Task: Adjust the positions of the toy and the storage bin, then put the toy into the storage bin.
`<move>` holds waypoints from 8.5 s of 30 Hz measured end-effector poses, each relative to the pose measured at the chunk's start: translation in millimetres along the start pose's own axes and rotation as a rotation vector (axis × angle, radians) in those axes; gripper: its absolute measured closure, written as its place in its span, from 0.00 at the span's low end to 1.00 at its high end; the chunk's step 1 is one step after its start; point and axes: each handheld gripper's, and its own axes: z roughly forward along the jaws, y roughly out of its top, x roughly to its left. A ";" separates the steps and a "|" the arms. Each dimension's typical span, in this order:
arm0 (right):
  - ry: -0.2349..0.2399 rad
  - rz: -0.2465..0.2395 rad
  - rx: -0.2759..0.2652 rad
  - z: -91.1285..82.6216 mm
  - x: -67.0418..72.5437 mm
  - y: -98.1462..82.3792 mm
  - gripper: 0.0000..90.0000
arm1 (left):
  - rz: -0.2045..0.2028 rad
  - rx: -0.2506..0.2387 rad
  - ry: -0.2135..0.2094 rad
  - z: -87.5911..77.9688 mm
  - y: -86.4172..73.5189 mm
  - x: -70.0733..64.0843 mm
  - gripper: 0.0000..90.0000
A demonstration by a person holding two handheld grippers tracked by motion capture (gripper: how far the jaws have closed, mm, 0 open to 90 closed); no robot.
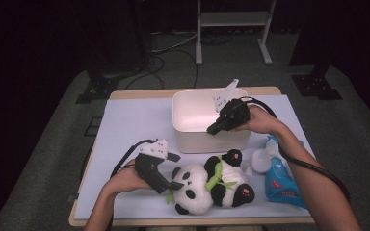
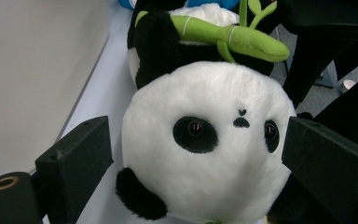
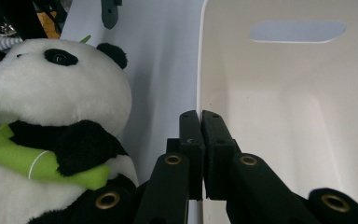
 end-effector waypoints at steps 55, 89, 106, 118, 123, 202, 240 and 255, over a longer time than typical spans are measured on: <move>0.085 0.073 -0.049 14.5 67.2 -14.1 0.57 | -0.012 -0.013 0.026 -10.2 -3.1 3.3 0.08; 0.090 0.091 0.041 33.2 70.5 -16.0 0.58 | -0.012 -0.016 0.029 -13.8 -4.6 3.5 0.08; 0.094 0.108 0.067 35.8 80.5 -18.7 0.82 | -0.015 -0.020 0.034 -16.4 -5.0 3.2 0.08; 0.086 0.133 0.019 26.8 86.5 -20.7 0.86 | -0.020 -0.021 0.035 -16.5 -5.7 3.8 0.08; 0.083 0.127 0.012 25.6 87.7 -20.4 0.86 | -0.019 -0.023 0.036 -16.3 -5.5 3.9 0.08; -0.078 0.142 -0.092 -138.0 50.3 53.8 0.86 | -0.057 -0.111 0.124 -55.7 -22.8 14.5 0.08; -0.093 0.207 -0.046 -128.6 -58.8 57.6 0.86 | -0.088 -0.122 0.137 -61.5 -30.6 18.8 0.08; -0.100 0.246 -0.001 -96.9 -85.1 38.6 0.86 | -0.088 -0.118 0.137 -61.9 -30.7 18.9 0.08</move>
